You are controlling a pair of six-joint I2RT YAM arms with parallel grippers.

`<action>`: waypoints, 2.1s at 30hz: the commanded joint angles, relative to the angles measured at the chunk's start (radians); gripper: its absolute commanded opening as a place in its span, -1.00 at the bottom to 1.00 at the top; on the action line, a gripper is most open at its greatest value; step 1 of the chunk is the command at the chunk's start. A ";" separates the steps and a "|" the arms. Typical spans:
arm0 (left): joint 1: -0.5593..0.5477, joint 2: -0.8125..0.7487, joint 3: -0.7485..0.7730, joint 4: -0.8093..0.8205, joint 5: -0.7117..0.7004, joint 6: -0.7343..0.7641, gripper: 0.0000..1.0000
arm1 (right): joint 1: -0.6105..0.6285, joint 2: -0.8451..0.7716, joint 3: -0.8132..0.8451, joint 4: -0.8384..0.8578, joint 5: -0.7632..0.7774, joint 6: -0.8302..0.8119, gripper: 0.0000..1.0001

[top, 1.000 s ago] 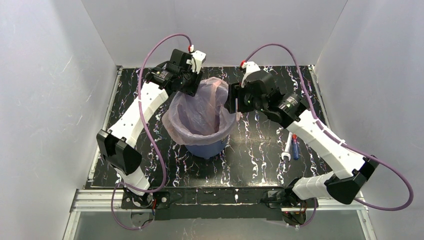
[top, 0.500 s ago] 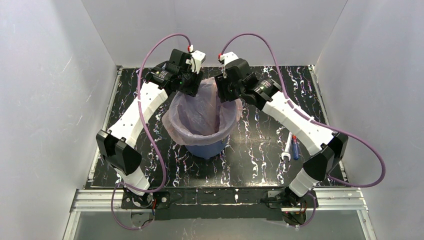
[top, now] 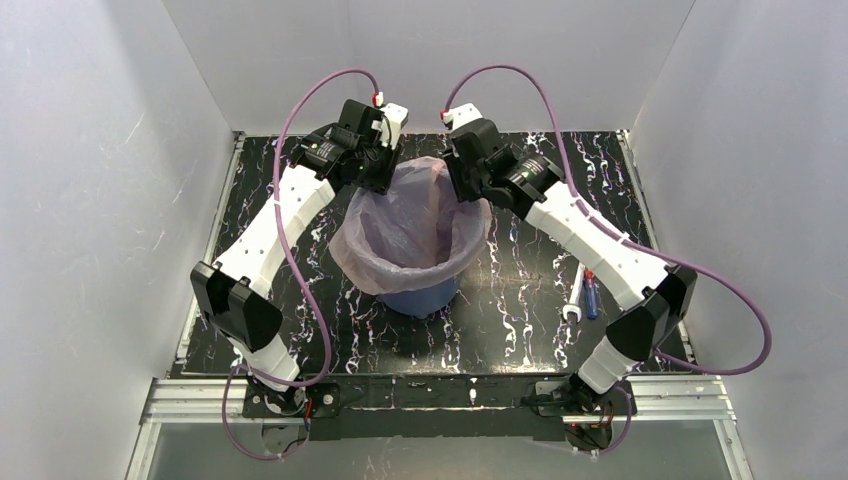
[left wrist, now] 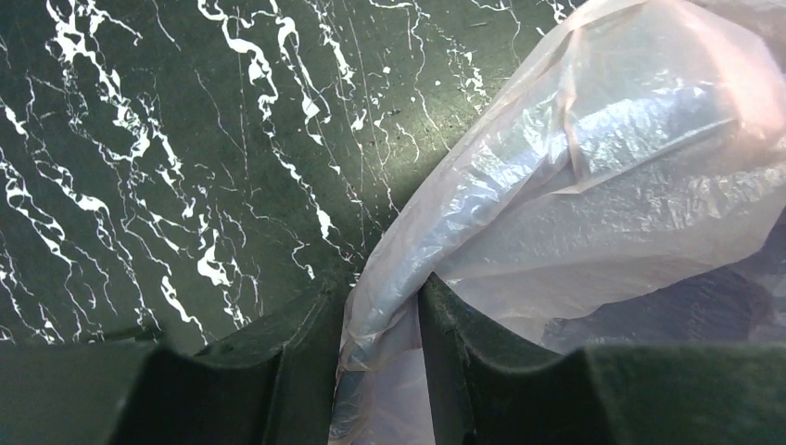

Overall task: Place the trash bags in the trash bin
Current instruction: Adjust the trash bag in the trash bin.

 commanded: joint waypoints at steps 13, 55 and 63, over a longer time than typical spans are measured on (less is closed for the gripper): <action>0.009 -0.037 -0.006 -0.037 -0.006 -0.042 -0.31 | -0.008 -0.253 -0.119 0.009 -0.144 0.112 0.16; 0.018 -0.143 0.034 0.076 0.272 -0.086 0.76 | -0.065 -0.307 -0.156 0.178 -0.197 0.085 0.58; 0.049 -0.376 -0.116 0.215 0.276 -0.204 0.97 | -0.066 -0.521 -0.444 0.378 -0.080 0.148 0.61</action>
